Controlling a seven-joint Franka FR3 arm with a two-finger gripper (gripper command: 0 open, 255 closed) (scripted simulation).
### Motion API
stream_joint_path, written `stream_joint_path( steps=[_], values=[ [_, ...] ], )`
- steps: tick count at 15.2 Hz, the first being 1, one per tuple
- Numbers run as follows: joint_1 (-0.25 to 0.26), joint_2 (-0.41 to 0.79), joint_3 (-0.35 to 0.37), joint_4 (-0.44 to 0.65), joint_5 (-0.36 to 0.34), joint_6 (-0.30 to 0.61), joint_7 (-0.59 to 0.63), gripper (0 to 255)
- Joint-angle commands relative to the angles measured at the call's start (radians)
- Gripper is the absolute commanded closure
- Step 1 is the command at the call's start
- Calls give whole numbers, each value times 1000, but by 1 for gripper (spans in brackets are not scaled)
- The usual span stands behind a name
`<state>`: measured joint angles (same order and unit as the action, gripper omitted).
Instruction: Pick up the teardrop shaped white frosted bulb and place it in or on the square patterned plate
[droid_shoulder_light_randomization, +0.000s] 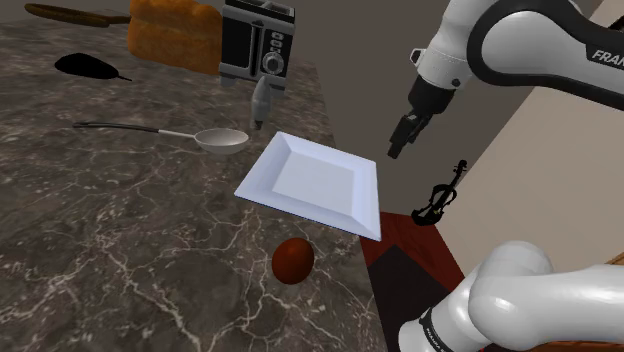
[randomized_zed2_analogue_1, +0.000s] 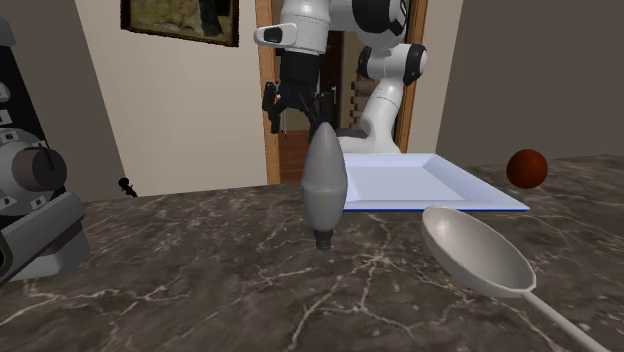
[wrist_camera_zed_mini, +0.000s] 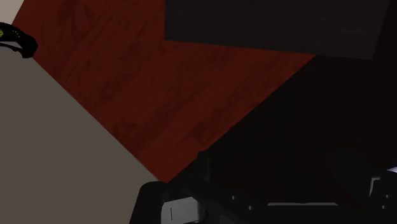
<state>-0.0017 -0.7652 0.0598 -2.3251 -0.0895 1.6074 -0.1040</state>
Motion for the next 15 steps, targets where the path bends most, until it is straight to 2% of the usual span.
stream_joint_path(
  steps=[1,8,15],
  values=[
    [0,0,0,0,0,0,0,0],
    [-25,238,80,233,209,-91,314,0],
    [-47,490,116,496,389,-137,617,0]
  ],
)
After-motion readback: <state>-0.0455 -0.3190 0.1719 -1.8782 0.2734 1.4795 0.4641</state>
